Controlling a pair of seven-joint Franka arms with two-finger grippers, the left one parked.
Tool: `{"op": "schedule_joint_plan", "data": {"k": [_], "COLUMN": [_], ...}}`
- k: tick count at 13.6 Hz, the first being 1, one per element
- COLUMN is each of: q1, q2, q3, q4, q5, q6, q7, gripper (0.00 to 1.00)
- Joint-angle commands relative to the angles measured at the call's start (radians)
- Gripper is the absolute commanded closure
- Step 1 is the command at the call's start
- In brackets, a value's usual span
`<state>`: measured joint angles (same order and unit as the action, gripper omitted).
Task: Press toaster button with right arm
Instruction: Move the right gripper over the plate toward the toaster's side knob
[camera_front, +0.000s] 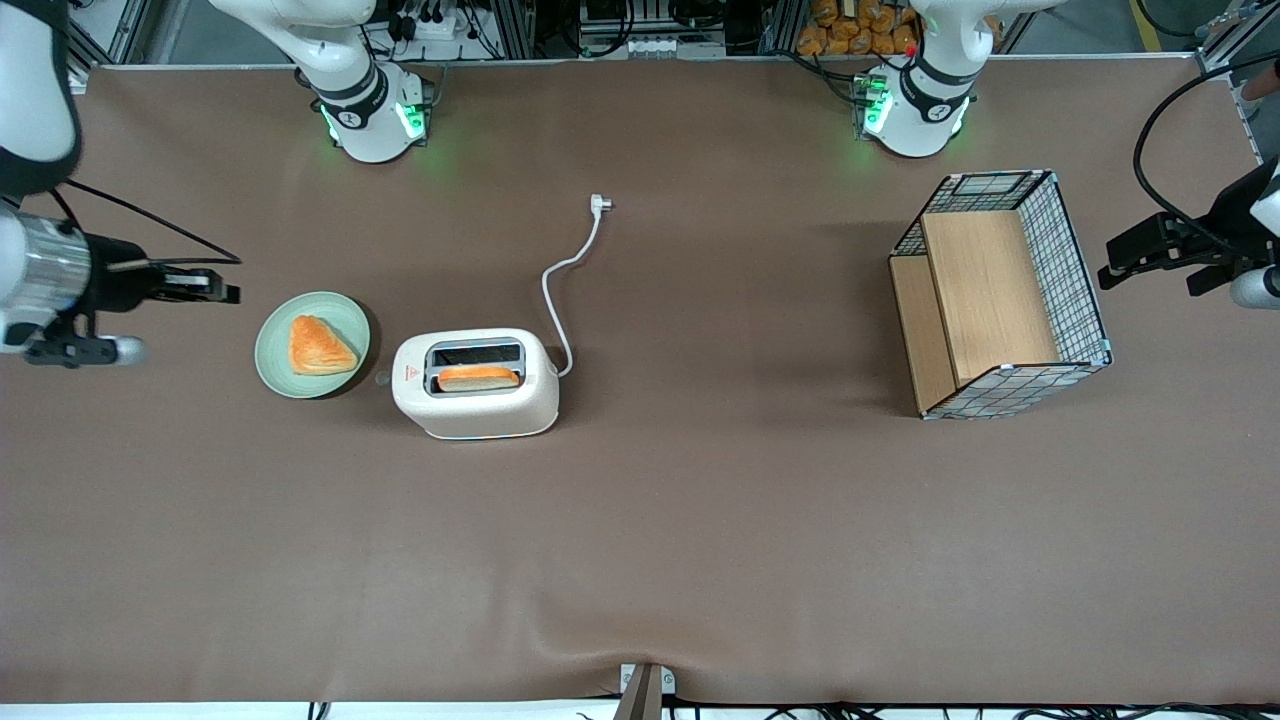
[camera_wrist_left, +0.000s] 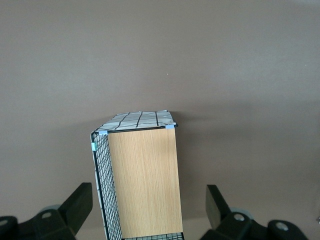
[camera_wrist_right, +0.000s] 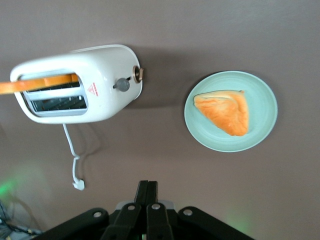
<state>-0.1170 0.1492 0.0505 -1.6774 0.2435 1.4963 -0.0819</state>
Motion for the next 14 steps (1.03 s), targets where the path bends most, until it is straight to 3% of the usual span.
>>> {"op": "schedule_joint_plan", "data": {"k": [1,6,14], "q1": [0.010,0.011,0.045], "q2": [0.048,0.131,0.133], "q3": [-0.003,-0.003,-0.003], "q4": [-0.021,-0.044,-0.211], "q5": [0.030,0.121,0.275], "q6": [0.051,0.120,0.338], "q7": [-0.096,-0.107,-0.111], "gripper": [1.00,1.00,1.00]}}
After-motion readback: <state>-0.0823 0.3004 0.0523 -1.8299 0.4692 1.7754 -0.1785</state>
